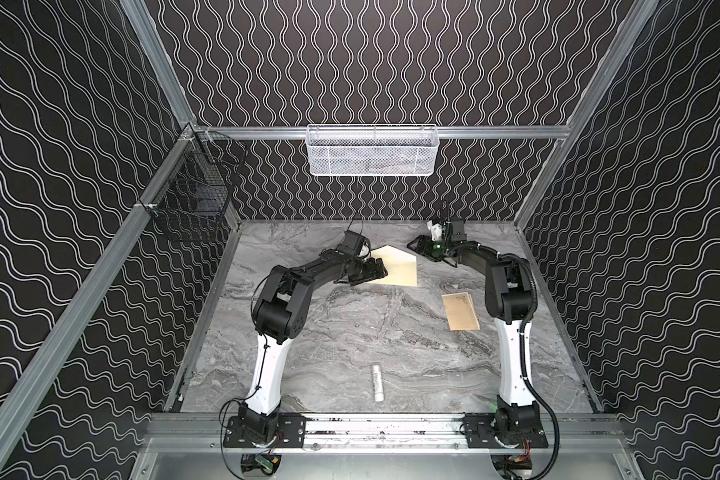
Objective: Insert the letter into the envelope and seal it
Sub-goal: 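Reach both grippers to the yellow envelope and grasp its edges, then drag the yellow envelope toward the robot with both grippers, rotating it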
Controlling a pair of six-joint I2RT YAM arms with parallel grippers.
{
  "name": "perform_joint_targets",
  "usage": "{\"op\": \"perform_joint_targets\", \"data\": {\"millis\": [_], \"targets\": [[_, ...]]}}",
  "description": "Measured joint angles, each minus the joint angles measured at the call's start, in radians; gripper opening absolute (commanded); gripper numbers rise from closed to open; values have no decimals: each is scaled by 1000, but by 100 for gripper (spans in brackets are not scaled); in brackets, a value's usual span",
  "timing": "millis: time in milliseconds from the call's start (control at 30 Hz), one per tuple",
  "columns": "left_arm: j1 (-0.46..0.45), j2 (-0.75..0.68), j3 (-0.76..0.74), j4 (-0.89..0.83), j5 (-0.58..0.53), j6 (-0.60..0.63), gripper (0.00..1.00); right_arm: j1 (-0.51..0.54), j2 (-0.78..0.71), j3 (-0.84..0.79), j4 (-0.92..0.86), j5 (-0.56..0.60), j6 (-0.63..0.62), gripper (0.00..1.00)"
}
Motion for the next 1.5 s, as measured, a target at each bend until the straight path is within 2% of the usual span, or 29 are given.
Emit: {"op": "perform_joint_targets", "data": {"millis": [433,767,933,1000,1200,1500], "targets": [[21,-165,-216,37,-16,0,88,47,-98,-163,2,-67,2,58],[35,-307,-360,64,-48,-4,87,124,-253,-387,-7,-72,-27,53],[39,-355,-414,78,-51,-13,86,179,-295,-454,-5,-35,-47,48],[43,-377,-439,83,-52,-29,85,194,-307,-466,-11,4,-62,43],[45,-424,-507,105,-40,-56,84,227,-306,-444,-45,116,-111,34],[46,-465,-566,129,-26,-73,85,249,-277,-406,-52,162,-148,19]]}}
